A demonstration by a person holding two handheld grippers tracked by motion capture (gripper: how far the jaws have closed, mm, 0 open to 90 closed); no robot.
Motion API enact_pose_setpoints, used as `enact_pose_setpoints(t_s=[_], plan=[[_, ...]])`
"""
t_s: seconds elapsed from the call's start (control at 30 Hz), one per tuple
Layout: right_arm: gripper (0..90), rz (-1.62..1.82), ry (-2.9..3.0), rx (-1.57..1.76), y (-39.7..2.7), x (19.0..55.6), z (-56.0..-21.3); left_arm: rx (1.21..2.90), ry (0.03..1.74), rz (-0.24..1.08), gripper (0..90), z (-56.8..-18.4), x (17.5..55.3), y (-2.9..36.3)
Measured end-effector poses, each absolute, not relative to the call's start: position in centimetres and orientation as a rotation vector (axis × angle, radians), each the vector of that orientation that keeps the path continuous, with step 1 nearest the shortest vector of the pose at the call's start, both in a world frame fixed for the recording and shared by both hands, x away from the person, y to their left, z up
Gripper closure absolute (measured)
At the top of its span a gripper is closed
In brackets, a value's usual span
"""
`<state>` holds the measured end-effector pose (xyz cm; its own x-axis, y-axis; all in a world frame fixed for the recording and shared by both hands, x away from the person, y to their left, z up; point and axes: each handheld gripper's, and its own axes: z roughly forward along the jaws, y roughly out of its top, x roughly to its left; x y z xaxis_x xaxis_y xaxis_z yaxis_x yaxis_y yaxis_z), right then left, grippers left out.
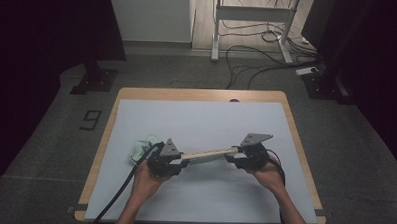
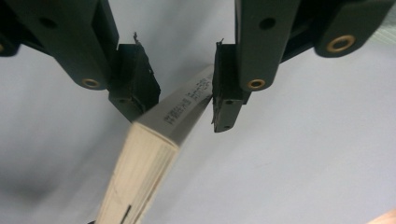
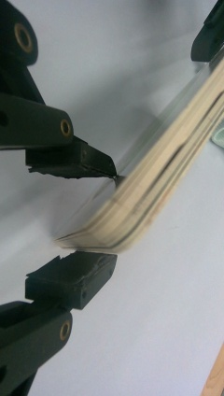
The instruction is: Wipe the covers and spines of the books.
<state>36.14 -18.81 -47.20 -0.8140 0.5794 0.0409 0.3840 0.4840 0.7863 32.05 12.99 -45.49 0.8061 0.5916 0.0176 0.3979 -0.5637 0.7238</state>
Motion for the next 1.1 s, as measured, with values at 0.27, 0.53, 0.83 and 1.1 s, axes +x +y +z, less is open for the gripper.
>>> enact_pose_setpoints(t_s=[0.27,0.53,0.83,1.1], plan=[[40.1,1.216,2.533,0.848,-19.2,35.1,-47.5,2.239,0.731,0.294,51.4,-45.9,30.8,12.6],[34.7,1.232,2.549,0.894,-19.8,34.2,-48.0,2.218,0.788,0.240,39.1,-47.1,30.0,12.5],[34.1,1.215,2.574,0.907,-19.8,33.0,-48.8,2.196,0.831,0.195,35.7,-48.3,28.7,12.6],[34.4,1.211,2.586,0.918,-20.0,31.8,-49.5,2.207,0.847,0.180,30.2,-48.8,27.9,12.3]])
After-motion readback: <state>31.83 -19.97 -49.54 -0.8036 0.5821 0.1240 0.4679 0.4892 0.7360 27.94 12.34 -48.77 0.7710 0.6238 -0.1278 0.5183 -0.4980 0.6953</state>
